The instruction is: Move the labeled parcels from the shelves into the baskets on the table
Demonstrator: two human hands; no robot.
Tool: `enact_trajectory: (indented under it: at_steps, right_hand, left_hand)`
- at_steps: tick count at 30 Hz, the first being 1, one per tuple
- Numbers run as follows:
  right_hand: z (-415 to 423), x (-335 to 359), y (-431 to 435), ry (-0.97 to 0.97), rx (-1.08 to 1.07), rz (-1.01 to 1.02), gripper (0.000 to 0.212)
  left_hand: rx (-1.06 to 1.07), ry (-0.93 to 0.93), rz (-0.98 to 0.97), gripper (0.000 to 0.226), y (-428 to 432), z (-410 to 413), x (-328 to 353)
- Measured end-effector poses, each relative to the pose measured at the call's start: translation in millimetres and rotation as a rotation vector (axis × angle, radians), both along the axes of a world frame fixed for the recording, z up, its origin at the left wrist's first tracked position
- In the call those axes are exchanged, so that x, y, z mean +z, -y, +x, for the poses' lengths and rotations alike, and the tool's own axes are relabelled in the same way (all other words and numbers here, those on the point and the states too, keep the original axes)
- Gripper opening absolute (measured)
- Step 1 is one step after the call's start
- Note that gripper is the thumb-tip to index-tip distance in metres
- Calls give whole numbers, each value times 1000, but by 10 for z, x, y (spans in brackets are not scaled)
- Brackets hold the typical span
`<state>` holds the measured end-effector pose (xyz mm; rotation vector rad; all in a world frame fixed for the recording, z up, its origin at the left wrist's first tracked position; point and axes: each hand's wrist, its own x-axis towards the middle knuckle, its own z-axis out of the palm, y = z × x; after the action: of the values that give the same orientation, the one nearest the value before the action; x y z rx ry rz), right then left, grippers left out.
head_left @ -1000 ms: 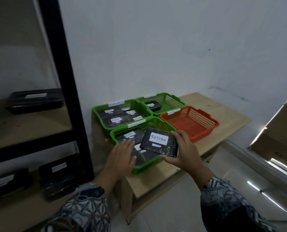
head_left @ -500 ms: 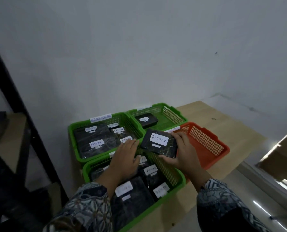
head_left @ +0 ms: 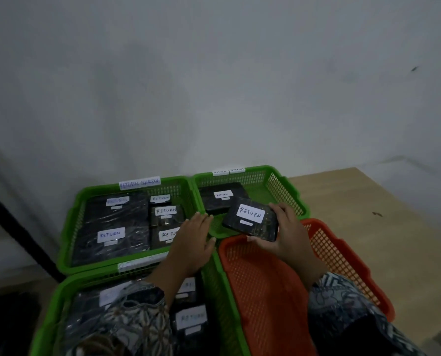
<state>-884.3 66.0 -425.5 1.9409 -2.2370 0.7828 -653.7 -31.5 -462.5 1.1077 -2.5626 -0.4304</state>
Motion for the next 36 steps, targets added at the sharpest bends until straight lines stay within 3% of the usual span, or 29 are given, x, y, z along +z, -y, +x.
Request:
enact_trajectory:
  at_steps: [8, 19, 23, 28, 36]
  right_hand:
    - [-659, -181, 637, -12, 202, 128, 95]
    - [-727, -528, 1364, 64, 449, 449, 95]
    - [-682, -640, 1440, -33, 466, 492, 92]
    - [-635, -744, 1587, -24, 550, 636, 80]
    - [-574, -879, 1634, -6, 489, 745, 71]
  left_hand:
    - [216, 45, -2, 60, 317, -483, -138]
    - [355, 98, 23, 67, 501, -580, -382]
    - [362, 98, 7, 66, 485, -601, -440]
    - [387, 110, -3, 69, 485, -638, -480]
    - [383, 106, -36, 69, 485, -633, -508]
